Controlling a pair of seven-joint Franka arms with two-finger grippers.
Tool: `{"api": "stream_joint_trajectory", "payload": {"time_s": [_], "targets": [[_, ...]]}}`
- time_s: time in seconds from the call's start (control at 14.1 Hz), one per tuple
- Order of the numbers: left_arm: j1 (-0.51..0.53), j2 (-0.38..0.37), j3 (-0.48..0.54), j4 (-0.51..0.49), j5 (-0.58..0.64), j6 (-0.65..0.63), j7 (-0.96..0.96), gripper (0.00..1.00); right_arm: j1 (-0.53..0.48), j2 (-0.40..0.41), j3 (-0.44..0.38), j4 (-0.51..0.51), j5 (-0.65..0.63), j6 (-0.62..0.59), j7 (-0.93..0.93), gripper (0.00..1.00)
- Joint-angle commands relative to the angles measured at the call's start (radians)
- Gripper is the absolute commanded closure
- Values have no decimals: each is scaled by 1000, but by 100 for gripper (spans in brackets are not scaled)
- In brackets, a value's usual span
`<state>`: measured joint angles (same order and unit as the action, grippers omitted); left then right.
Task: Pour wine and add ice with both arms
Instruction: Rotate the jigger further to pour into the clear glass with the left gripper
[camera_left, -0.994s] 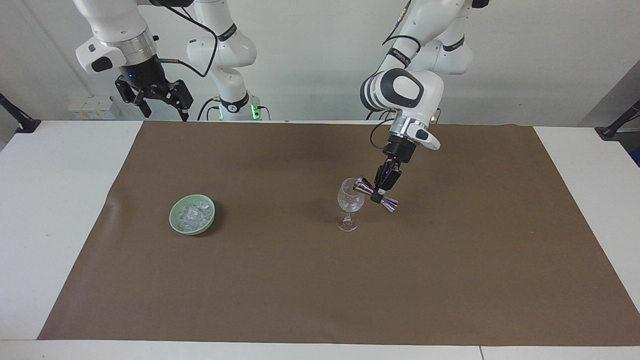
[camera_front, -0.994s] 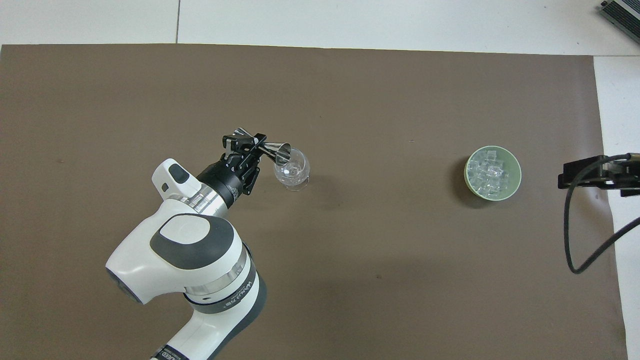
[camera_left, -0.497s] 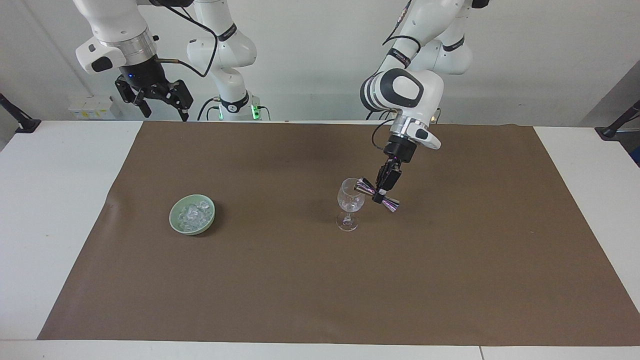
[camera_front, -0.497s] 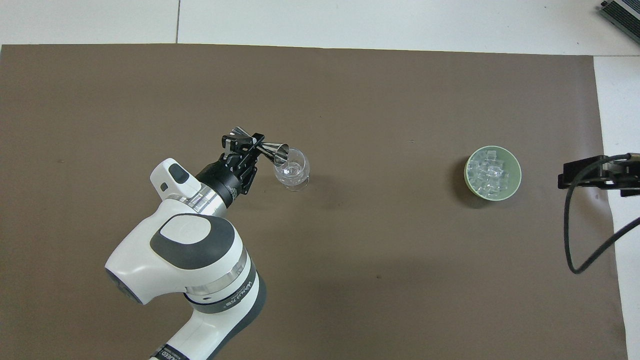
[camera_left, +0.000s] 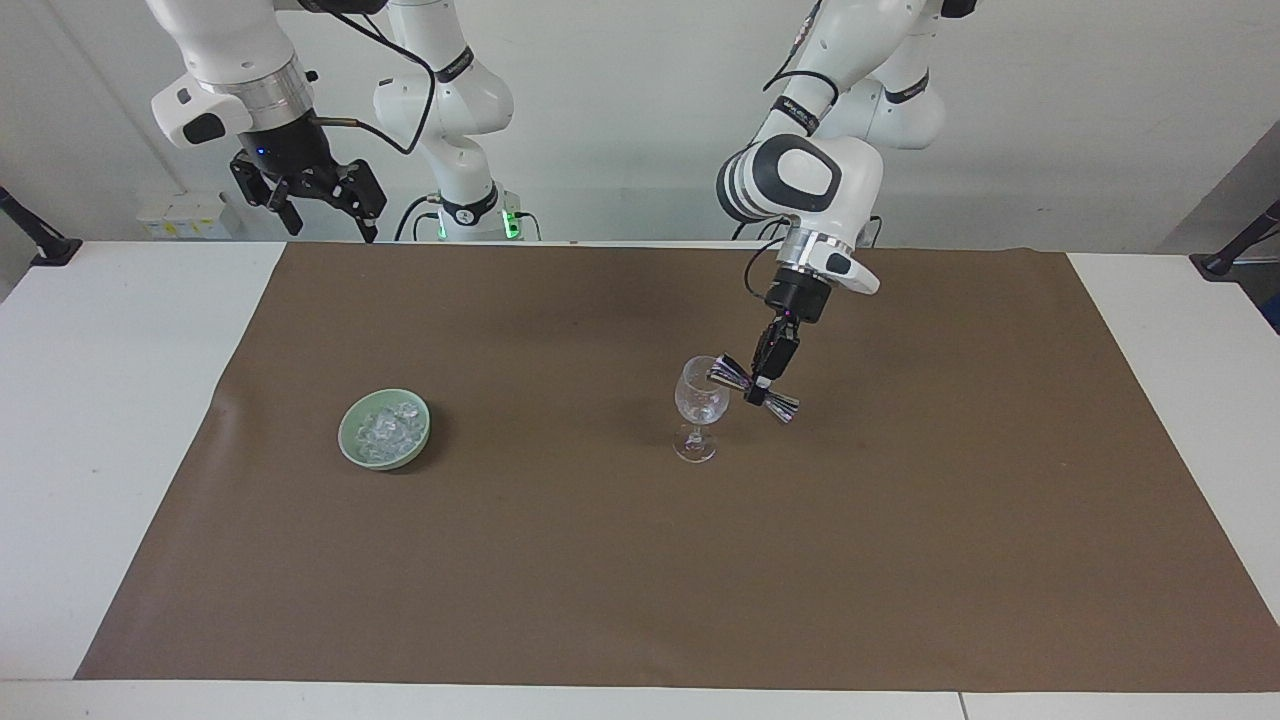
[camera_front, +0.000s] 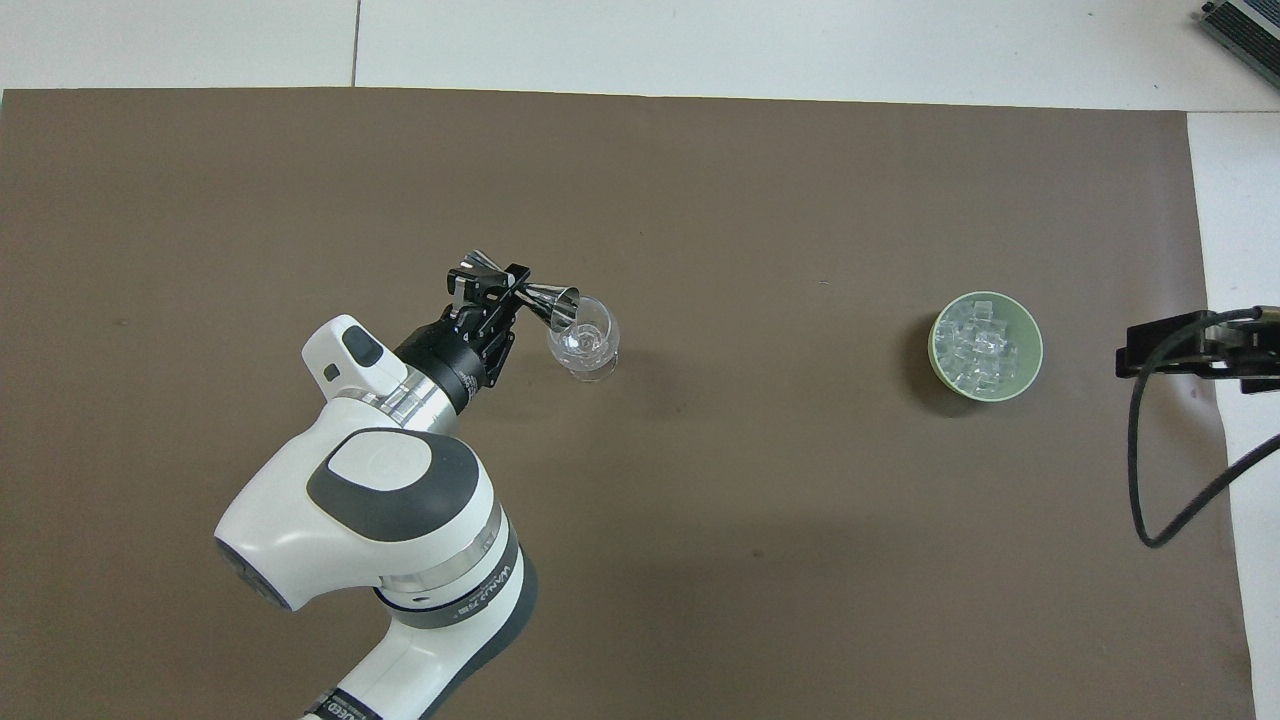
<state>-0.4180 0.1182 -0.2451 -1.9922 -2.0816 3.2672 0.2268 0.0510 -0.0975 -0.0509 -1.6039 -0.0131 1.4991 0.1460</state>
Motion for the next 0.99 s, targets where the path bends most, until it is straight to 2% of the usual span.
{"api": "stream_joint_trajectory", "payload": {"time_s": [0.0, 0.92], "targets": [[-27, 21, 12, 32, 14, 43, 16, 100, 3, -24, -6, -24, 19, -3, -17, 0], [-42, 24, 7, 49, 31, 92, 57, 100, 3, -24, -6, -24, 19, -3, -17, 0]]}}
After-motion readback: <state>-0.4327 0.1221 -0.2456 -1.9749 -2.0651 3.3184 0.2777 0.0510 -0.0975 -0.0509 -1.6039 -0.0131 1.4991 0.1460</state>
